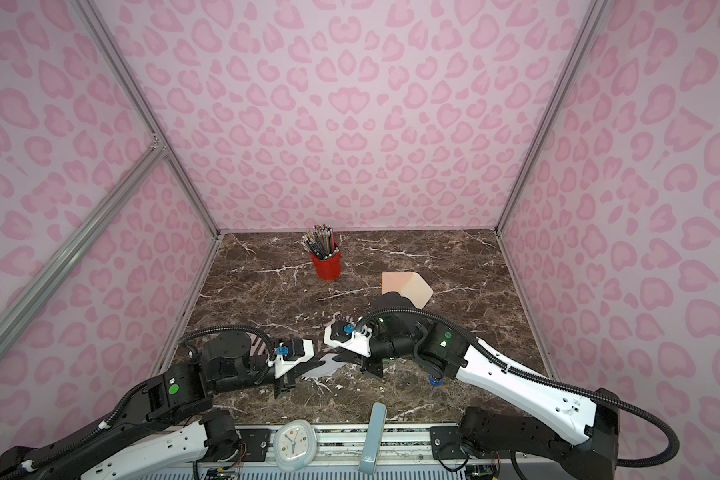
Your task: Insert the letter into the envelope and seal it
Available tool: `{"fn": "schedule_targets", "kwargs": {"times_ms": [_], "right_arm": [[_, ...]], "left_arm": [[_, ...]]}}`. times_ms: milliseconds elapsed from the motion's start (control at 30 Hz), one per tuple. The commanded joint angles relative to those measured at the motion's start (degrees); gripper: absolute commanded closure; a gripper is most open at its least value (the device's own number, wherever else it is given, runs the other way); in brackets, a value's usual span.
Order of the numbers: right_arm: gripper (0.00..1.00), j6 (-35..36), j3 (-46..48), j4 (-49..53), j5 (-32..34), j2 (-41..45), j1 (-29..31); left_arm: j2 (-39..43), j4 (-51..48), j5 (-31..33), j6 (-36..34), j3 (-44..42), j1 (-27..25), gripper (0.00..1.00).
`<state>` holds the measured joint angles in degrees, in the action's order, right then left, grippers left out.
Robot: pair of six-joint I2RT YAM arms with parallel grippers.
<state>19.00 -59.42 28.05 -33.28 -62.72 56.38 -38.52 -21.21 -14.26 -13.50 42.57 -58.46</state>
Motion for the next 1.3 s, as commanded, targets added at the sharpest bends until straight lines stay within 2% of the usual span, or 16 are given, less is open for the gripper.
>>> {"fn": "schedule_targets", "kwargs": {"times_ms": [0,67,133,233,367,400,467,567,633,700,900,1133,1200,1267], "right_arm": [[1.0,-2.17,1.29,-3.31,-1.88,0.95,0.08],[0.74,-2.98,2.09,-4.58,-1.96,1.58,0.17],[0.69,-3.32,2.63,-5.12,-1.97,1.93,0.21],[0.75,-3.35,3.02,-5.14,-1.84,1.52,0.22],[0.99,-3.52,2.9,-5.03,-1.88,0.6,0.35],[1.0,-3.53,2.9,-5.15,-1.85,0.67,0.38],[1.0,-3.62,2.85,-5.36,-1.68,1.09,0.32],[1.0,-3.88,2.89,-5.68,-1.92,1.58,0.38],[1.0,-4.02,2.74,-5.56,-2.31,1.6,0.38],[1.0,-4.31,2.75,-5.46,-2.58,1.55,0.51],[1.0,-4.69,3.25,-5.38,-2.6,1.42,1.05],[1.0,-4.85,2.85,-5.42,-2.49,1.16,1.61],[1.0,-4.77,2.76,-5.29,-2.4,1.11,1.62],[1.0,-4.68,2.79,-5.04,-2.24,1.19,1.62]], "left_arm": [[0.18,3.76,-1.81,0.16,-0.26,0.01,0.96],[0.11,3.89,-1.89,0.14,-0.21,0.01,0.96],[-0.03,4.27,-2.25,0.13,-0.29,0.01,0.96],[-0.08,4.88,-2.77,0.23,-0.29,0.01,0.96],[-0.43,5.38,-3.36,0.49,-0.29,0.01,0.96],[-0.5,5.38,-3.41,0.57,-0.29,0.01,0.96],[-0.67,5.4,-3.17,0.79,-0.42,0.01,0.96],[-0.49,6.44,-2.88,1.49,-0.64,0.01,0.87],[0.3,8.95,-2.38,2.06,-1.41,0.02,0.76],[1.76,12.03,-2.34,2.51,-2.54,0.01,0.74],[2.95,16.43,-3.54,3.71,-3.22,0.01,0.78],[-0.55,17.07,-5.53,4.79,-2.31,0.01,0.8],[-1.28,17.36,-6.36,5.06,-2.32,0.01,0.85],[-1.64,17.49,-6.46,5.14,-2.33,0.01,0.95]]}}
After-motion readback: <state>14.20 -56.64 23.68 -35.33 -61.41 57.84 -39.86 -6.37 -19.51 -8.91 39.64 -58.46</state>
